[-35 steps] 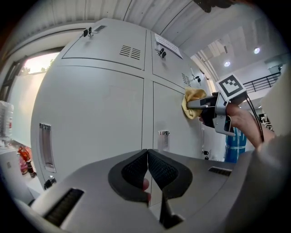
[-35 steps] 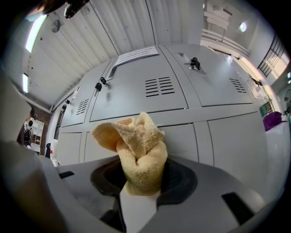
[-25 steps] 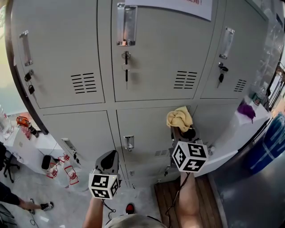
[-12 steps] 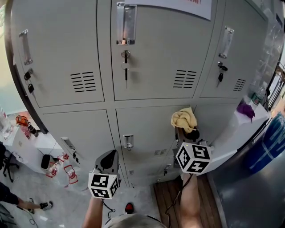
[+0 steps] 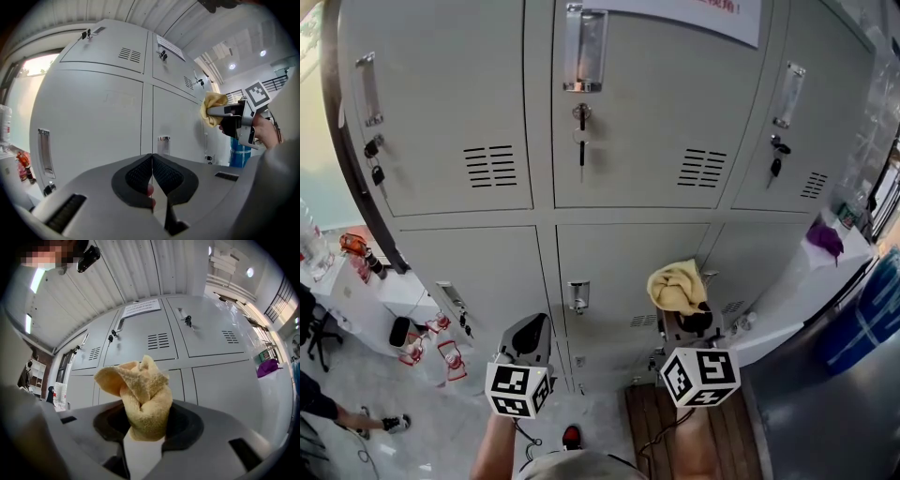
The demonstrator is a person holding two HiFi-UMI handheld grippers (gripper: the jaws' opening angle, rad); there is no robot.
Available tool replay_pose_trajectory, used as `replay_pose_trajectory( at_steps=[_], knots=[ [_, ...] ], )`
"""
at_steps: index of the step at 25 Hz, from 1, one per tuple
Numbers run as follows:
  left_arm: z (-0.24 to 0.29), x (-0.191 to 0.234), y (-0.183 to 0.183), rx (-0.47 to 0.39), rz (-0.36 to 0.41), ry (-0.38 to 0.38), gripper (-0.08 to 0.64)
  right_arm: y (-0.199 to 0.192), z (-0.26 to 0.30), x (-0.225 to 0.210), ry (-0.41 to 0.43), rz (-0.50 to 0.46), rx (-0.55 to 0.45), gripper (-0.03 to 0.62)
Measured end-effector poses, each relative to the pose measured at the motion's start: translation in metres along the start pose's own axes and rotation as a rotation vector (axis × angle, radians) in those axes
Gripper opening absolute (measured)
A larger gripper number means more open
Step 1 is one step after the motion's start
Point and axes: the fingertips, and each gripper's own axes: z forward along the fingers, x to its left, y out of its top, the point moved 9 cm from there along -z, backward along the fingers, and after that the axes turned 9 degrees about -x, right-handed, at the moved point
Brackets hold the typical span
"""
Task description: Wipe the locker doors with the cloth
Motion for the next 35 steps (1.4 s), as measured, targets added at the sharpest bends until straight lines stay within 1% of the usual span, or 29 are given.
replay_pose_trajectory(
  at_steps=[3,7,14,20,26,30,35],
  knots=[
    [-0.003,0.002,0.0,0.002,0.003,0.012,0.023,-0.01,-0.004,0.013,0.034,0.022,0.017,0.181],
    [-0.007,0.004,0.001,-0.003,0.005,0.029,0.023,-0.024,-0.002,0.035,0.103,0.039,0.045,0.181],
    [-0.018,0.013,0.002,-0.001,0.009,0.069,0.023,-0.041,0.013,0.074,0.218,0.059,0.065,0.181],
    [-0.027,0.021,0.003,0.0,0.018,0.106,0.023,-0.051,0.029,0.101,0.287,0.073,0.083,0.181],
    [-0.037,0.031,0.003,0.001,0.024,0.146,0.023,-0.061,0.045,0.116,0.323,0.07,0.096,0.181],
    [-0.039,0.038,0.005,-0.003,0.026,0.168,0.023,-0.063,0.056,0.121,0.329,0.068,0.099,0.181],
    [-0.039,0.042,0.005,-0.001,0.024,0.176,0.023,-0.064,0.065,0.124,0.322,0.054,0.102,0.181]
  ],
)
